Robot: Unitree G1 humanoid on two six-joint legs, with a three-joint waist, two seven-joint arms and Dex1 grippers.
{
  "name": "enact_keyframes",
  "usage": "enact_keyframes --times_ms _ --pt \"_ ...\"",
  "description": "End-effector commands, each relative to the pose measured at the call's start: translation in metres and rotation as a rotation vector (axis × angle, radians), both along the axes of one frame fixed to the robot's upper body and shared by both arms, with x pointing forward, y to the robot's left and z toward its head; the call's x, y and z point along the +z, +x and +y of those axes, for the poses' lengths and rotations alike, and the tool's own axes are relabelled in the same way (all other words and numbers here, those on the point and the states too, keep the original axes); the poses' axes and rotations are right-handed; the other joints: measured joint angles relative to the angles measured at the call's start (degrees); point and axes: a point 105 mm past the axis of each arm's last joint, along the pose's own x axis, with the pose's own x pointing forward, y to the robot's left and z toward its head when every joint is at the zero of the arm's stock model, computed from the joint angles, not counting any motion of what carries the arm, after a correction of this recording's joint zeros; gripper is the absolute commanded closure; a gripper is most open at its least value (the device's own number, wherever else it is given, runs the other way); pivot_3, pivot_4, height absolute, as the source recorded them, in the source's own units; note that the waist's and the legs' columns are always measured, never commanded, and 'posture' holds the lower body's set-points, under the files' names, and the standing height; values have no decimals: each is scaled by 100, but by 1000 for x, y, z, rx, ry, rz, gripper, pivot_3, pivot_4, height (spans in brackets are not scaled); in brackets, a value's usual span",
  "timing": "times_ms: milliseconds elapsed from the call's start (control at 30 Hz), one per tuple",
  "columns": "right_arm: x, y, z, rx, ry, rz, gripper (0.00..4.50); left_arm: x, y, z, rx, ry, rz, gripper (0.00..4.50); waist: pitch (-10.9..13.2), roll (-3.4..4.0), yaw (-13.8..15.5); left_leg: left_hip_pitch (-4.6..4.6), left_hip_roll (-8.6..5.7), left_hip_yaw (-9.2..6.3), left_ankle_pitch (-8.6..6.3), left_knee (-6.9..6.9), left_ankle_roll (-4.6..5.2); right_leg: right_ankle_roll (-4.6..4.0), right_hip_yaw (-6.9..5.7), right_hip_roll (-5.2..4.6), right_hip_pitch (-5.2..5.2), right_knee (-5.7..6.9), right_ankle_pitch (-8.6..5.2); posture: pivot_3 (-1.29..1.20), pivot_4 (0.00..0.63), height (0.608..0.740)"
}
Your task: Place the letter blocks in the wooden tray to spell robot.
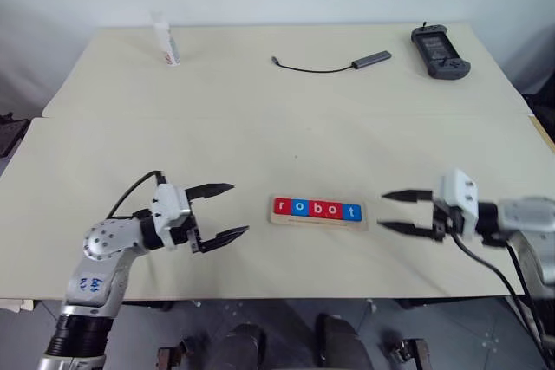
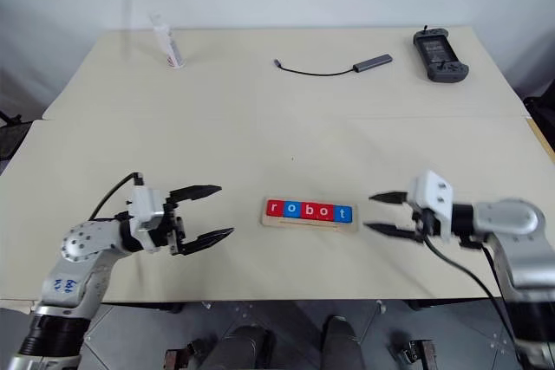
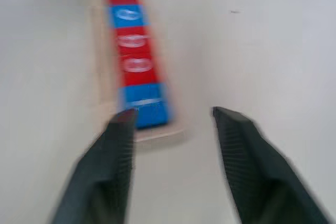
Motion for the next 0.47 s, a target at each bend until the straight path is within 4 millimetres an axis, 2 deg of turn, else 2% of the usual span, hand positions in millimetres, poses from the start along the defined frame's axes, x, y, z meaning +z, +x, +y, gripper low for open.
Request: enact_keyframes --times_ms 33,100,233,467 --pt "27 -9 -4 -51 116 -21 739 3 0 9 18 1 3 0 0 0 -39 3 -2 7 0 4 1 0 6 -2 0 1 0 0 150 740" --pt "26 -11 -7 -84 132 -75 41 2 3 13 31 -4 9 0 0 0 -72 19 6 23 1 4 0 1 9 1 7 1 2 0 150 740" --pt "15 -13 -12 -107 119 -91 41 3 13 24 89 19 5 0 0 0 -31 24 20 17 2 1 -13 -2 0 15 8 5 1 0 150 740" --pt "19 -4 -9 -100 120 -148 41 13 16 33 151 0 -40 0 0 0 -34 23 10 18 2 1 -8 -3 4 5 5 8 2 0 150 740"
